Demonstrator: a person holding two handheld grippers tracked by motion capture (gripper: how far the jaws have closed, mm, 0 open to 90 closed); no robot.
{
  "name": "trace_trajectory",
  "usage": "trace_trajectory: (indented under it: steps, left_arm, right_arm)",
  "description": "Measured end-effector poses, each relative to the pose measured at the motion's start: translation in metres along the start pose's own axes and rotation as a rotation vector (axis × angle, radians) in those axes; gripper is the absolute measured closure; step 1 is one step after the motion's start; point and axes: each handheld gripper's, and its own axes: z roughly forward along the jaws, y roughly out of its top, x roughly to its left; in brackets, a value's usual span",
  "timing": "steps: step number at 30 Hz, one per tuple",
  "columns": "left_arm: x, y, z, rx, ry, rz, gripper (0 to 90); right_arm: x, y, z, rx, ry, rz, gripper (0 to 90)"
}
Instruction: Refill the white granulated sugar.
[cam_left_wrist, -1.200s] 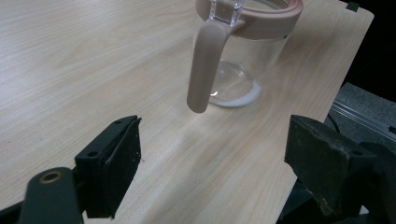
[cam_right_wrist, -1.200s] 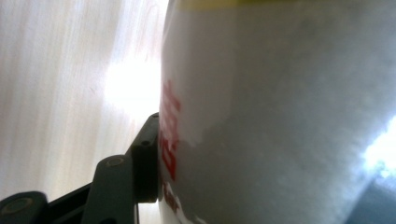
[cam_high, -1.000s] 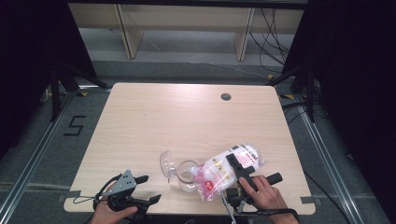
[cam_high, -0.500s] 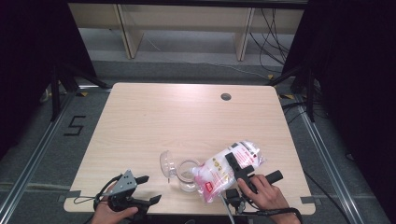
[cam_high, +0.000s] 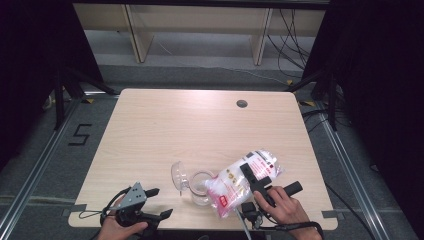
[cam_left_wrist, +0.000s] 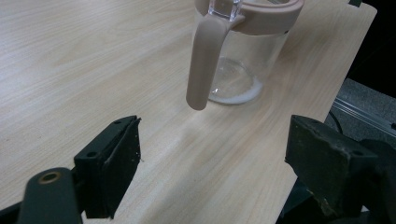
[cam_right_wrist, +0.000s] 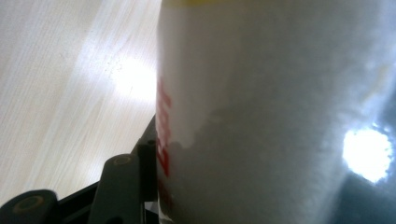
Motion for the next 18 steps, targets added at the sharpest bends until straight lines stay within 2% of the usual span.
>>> trace_trajectory:
  steps: [1,2,3,4,5,6,9,10,12,13,14,16,18]
  left_arm:
    - [-0.0001,-0.0002,0.0002,-0.001,0.001,-0.001,17.7]
    - [-0.0001,-0.0002,0.0002,-0.001,0.001,0.000,17.7]
    - [-0.0003,-0.0002,0.0003,-0.002,0.001,-0.001,17.7]
    - [-0.0002,-0.0001,0.0002,-0.003,0.001,0.001,17.7]
    - [-0.0007,0.0000,0.0006,-0.009,-0.001,-0.005,17.7]
    - [-0.0007,-0.0001,0.0005,-0.009,-0.001,-0.005,17.7]
    - [-0.0003,-0.0003,0.0006,-0.003,0.004,0.001,17.7]
    - [-0.0005,-0.0005,0.0010,-0.003,0.000,-0.006,17.6]
    - [-0.0003,-0.0006,0.0014,0.001,-0.001,-0.002,17.5]
    - [-0.0001,-0.0004,0.0008,0.005,-0.002,0.005,17.5]
    - [-0.0002,-0.0003,0.0006,0.002,0.001,0.009,17.5]
    - [-0.0003,-0.0004,0.0006,0.001,0.002,0.004,17.4]
    - [-0.0004,-0.0008,0.0010,0.001,0.000,-0.006,17.1]
  right_arm:
    - [-0.0001,-0.0006,0.0001,0.000,0.003,0.003,48.8]
    - [-0.0025,-0.0013,0.0003,-0.007,-0.007,-0.027,48.9]
    - [-0.0001,-0.0023,-0.0004,0.006,0.000,0.002,48.9]
    - [-0.0027,-0.0033,0.0000,-0.003,-0.005,-0.030,49.0]
    - [-0.0024,-0.0036,-0.0006,0.004,-0.002,-0.029,49.0]
    - [0.0002,-0.0043,-0.0023,0.018,-0.003,0.001,49.1]
    - [-0.0013,-0.0033,-0.0047,0.011,-0.006,-0.018,49.2]
    - [-0.0009,-0.0030,-0.0044,0.005,-0.004,-0.003,49.2]
    - [-0.0025,-0.0011,-0.0041,0.007,-0.012,-0.014,49.3]
    - [-0.0050,-0.0004,-0.0018,-0.011,-0.017,-0.033,49.3]
    - [-0.0029,-0.0005,-0.0018,0.001,-0.012,-0.005,49.4]
    - [-0.0032,-0.0015,0.0000,0.000,-0.009,0.010,49.5]
    - [-0.0058,-0.0027,0.0019,-0.003,-0.016,-0.033,49.6]
